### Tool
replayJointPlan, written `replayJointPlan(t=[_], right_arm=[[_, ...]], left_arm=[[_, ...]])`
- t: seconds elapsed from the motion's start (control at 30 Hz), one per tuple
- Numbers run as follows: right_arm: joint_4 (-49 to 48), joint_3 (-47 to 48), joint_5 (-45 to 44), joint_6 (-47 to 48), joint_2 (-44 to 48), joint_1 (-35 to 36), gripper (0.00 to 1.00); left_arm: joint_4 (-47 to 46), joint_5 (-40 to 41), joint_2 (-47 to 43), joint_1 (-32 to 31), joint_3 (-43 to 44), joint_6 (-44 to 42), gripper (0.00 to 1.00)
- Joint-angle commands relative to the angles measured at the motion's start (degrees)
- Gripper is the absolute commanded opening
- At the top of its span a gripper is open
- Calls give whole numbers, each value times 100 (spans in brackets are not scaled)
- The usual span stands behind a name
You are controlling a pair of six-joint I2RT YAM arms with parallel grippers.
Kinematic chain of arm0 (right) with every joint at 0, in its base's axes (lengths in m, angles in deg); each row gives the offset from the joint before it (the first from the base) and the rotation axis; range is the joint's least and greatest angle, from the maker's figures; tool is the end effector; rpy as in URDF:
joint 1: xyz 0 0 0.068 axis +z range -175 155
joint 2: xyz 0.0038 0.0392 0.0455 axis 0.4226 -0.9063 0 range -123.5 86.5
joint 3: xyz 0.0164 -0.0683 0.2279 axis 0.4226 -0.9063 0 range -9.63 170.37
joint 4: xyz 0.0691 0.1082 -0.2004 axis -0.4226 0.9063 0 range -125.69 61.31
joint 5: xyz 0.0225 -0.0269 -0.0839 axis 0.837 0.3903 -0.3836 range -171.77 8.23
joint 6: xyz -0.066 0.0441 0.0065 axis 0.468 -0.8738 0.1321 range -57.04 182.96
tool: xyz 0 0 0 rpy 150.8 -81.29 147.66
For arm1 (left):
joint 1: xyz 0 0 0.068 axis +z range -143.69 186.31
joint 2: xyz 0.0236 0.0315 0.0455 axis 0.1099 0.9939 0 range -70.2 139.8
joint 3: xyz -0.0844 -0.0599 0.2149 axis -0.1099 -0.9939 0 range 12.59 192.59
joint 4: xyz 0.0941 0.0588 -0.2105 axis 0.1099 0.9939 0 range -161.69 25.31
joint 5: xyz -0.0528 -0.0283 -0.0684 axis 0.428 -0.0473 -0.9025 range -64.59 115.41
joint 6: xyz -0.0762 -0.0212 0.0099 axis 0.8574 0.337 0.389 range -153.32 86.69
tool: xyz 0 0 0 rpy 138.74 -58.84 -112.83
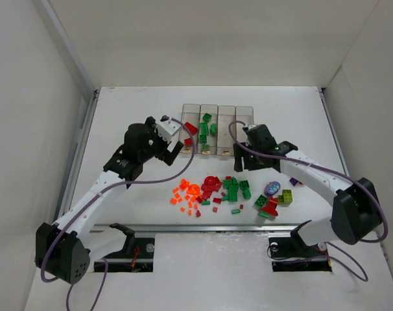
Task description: Sort the legos into containers by color
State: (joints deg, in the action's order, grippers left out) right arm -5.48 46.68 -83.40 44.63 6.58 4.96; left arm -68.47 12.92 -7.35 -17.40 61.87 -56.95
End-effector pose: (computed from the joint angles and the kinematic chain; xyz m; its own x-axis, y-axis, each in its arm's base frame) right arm 0.2518 0.1430 0.1902 -0.8162 -0.1076 -0.5677 -0.2402 0.9568 0.1639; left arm 0.2490 -0.1256 0.2826 -0.0090 0.4315 -0.9021 0.6395 0.6960 0.3265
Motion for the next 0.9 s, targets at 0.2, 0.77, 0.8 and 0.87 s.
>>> replayJointPlan(t=[0.2, 0.77, 0.8, 0.87], right_arm=[[116, -173, -154, -619, -560, 406, 72], [2, -692, -329, -1050, -665, 406, 53], [-50, -692, -329, -1050, -665, 406, 52], [-51, -692, -329, -1050, -665, 353, 50]], left_arm=[[-498, 326, -1108, -117, -709, 501, 100], [-612, -7, -1715, -117, -1069, 667, 100], [-612, -8, -1715, -117, -1069, 668, 100], [-612, -8, -1767, -117, -1122, 668, 100]])
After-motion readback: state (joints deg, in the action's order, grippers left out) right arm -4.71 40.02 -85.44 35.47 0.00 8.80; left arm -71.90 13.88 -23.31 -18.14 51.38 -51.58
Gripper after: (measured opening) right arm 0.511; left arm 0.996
